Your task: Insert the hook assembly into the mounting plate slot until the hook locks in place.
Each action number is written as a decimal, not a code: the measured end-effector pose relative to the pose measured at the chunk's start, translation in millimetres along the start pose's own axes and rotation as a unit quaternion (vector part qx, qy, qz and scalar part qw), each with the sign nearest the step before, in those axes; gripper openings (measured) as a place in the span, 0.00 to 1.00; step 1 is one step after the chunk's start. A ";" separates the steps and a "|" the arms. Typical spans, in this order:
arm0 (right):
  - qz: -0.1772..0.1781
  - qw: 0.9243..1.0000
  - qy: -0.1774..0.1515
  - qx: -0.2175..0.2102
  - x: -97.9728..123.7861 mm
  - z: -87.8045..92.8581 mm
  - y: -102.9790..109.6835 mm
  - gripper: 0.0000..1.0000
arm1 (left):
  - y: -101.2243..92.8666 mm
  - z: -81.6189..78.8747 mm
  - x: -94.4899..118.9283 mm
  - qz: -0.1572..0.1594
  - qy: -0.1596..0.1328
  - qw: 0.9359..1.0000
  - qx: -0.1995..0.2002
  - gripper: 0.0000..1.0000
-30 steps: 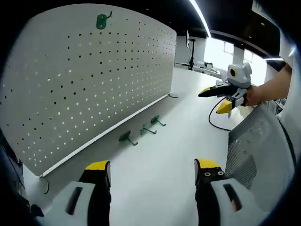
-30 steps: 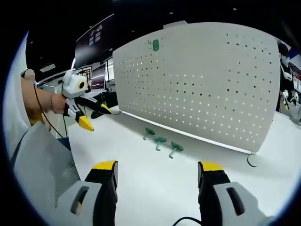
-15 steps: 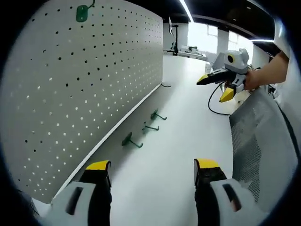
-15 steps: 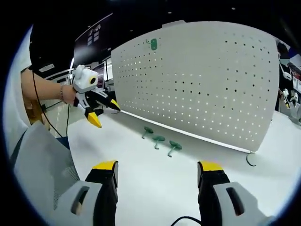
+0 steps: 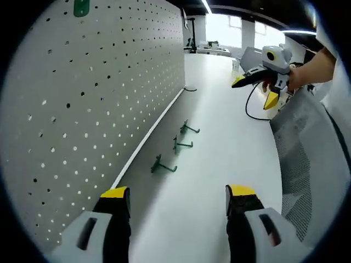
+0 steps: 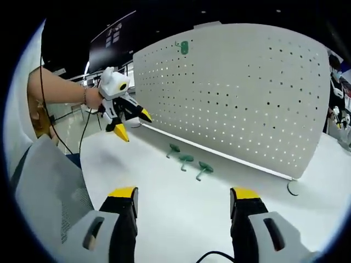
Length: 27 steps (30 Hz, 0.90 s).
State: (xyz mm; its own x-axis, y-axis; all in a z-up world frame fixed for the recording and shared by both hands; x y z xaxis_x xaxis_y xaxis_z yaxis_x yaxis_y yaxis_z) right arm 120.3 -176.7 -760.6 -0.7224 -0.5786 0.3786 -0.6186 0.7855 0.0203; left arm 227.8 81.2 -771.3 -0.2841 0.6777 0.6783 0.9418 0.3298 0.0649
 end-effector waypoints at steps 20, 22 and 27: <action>-0.009 1.000 0.010 0.006 -1.7 1.5 0.7 0.66 | 18.9 -1.9 -24.4 0.038 0.055 0.996 -0.063 0.71; -0.009 1.000 0.012 0.006 -2.0 1.8 0.5 0.66 | 19.9 -5.1 -26.4 0.042 0.055 0.995 -0.072 0.70; -0.011 1.000 0.019 0.007 -2.4 5.0 1.3 0.66 | 22.1 -10.9 -34.9 0.059 0.059 0.993 -0.085 0.69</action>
Point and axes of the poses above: the point that each gripper's makers call its tool centre point, and the gripper's own axes: x roughly backward along the fingers, y roughly to its left, z roughly out of its underside, the point moved 4 cm from there along x, roughly backward along the fingers, and after that the axes turned 4 degrees about -y, right-handed, at the moved point
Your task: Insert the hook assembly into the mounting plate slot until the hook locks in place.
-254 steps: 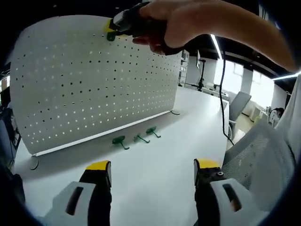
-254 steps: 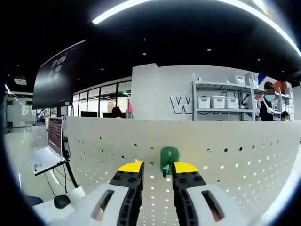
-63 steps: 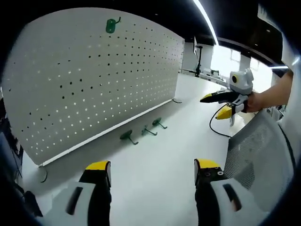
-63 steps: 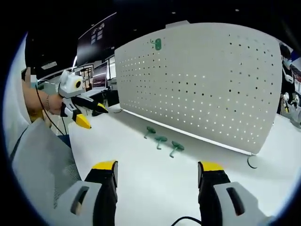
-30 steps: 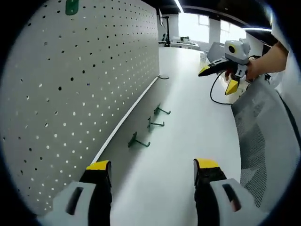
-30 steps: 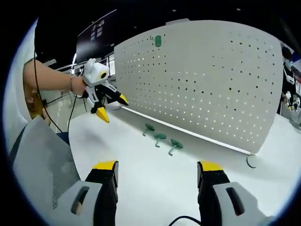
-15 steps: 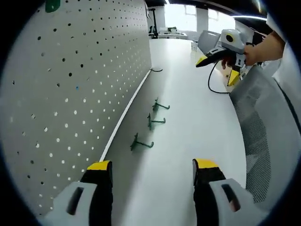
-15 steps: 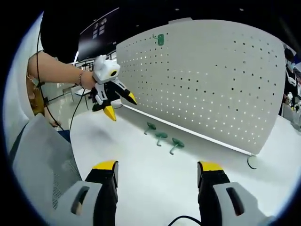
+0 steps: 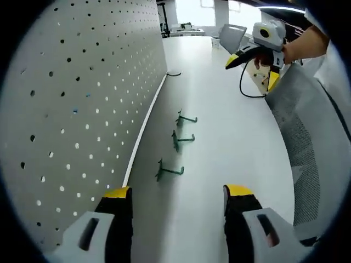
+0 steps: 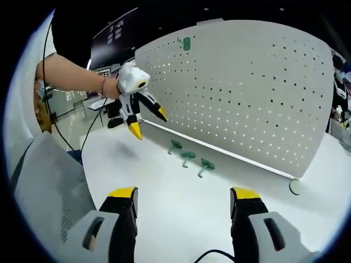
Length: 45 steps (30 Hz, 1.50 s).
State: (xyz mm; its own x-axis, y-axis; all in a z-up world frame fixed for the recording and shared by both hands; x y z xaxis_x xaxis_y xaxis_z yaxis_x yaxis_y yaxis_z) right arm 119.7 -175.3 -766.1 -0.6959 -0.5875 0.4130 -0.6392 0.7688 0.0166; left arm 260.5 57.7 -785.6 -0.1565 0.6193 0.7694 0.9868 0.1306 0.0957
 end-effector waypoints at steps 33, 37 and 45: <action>0.007 1.000 0.010 -0.005 7.1 7.0 -3.5 0.68 | 11.0 1.7 -54.9 0.098 0.096 0.984 -0.116 0.71; 0.007 1.000 0.012 -0.006 7.4 8.2 -2.8 0.67 | 5.9 6.0 -62.2 0.116 0.115 0.978 -0.127 0.69; 0.015 1.000 0.007 -0.013 10.9 7.5 -6.0 0.67 | 6.0 12.9 -65.9 0.120 0.124 0.978 -0.119 0.67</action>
Point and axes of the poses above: the point that each gripper's makers call its tool centre point, and the gripper's own axes: x roughly backward along the fingers, y roughly to its left, z roughly out of its underside, the point moved 4 cm from there along x, roughly backward along the fingers, and after that the axes turned 4 degrees about -y, right-handed, at the moved point
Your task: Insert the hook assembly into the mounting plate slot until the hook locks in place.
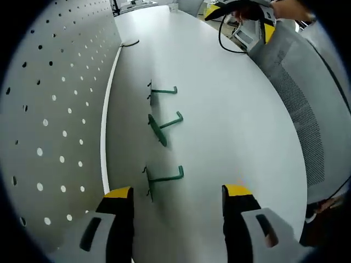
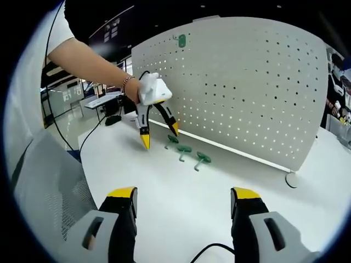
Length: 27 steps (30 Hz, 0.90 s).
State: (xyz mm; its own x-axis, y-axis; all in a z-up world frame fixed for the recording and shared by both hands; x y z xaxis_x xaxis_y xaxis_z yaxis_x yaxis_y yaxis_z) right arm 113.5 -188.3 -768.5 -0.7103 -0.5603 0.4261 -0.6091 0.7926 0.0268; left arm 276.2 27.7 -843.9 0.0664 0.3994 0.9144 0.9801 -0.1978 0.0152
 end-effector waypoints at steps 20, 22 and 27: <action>0.008 1.000 -0.003 -0.011 2.6 1.3 -4.1 0.65 | 8.1 -1.1 -2.2 -0.012 -0.027 0.999 0.036 0.46; 0.007 1.000 -0.002 -0.010 2.3 1.2 -3.3 0.65 | 9.0 -1.3 -2.0 -0.015 -0.027 0.999 0.043 0.43; 0.006 1.000 -0.003 -0.012 1.7 1.1 -2.0 0.66 | 13.0 -0.5 -1.4 -0.025 -0.029 0.997 0.060 0.35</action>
Point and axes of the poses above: the point that each gripper's makers call its tool centre point, and the gripper's own axes: x roughly backward along the fingers, y roughly to its left, z roughly out of its underside, the point moved 4 cm from there along x, roughly backward along the fingers, and after that the axes turned 4 degrees about -y, right-handed, at the moved point
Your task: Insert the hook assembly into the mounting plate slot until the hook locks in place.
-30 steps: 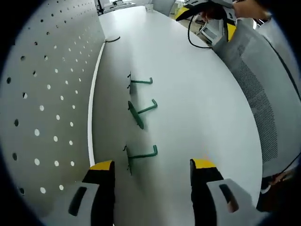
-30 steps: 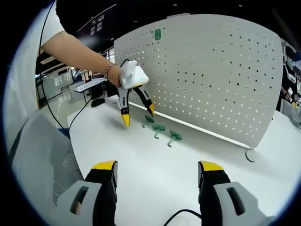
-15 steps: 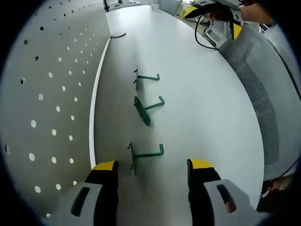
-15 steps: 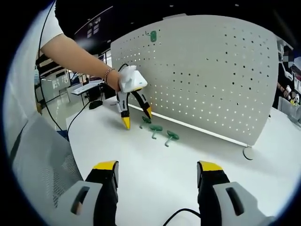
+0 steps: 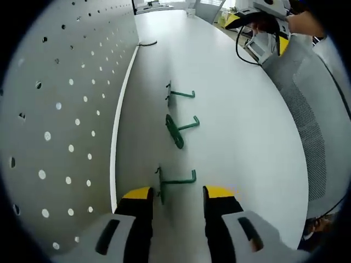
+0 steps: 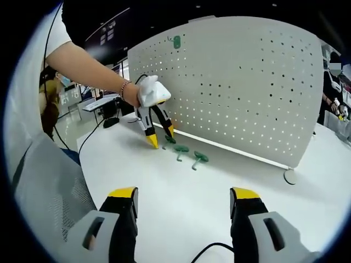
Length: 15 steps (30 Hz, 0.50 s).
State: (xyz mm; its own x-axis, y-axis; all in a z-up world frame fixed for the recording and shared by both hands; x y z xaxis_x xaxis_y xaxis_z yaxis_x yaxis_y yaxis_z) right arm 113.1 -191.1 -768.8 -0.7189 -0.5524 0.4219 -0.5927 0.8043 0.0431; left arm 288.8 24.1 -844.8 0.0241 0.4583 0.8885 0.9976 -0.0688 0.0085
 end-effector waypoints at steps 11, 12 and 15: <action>0.001 1.000 -0.001 -0.001 1.1 -1.0 0.2 0.65 | 5.0 1.9 1.3 -0.018 -0.004 1.000 0.022 0.20; 0.002 1.000 -0.001 -0.001 1.2 -1.1 0.1 0.65 | 5.3 2.0 1.3 -0.020 -0.004 1.000 0.023 0.19; 0.003 1.000 -0.004 -0.002 1.6 -2.0 -0.4 0.65 | 5.8 2.0 1.1 -0.024 -0.003 0.999 0.029 0.17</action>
State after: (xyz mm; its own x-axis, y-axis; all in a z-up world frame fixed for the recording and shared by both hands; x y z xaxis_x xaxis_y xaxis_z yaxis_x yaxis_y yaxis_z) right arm 112.9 -191.9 -766.3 -0.7253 -0.5488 0.4156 -0.5869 0.8085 0.0431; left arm 294.8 26.0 -844.7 -0.0229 0.4655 0.8848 0.9997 0.0037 0.0239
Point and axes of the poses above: the point that each gripper's makers call its tool centre point, and the gripper's own axes: x roughly backward along the fingers, y roughly to its left, z roughly out of its underside, the point moved 4 cm from there along x, roughly backward along the fingers, and after that the axes turned 4 degrees about -y, right-handed, at the moved point
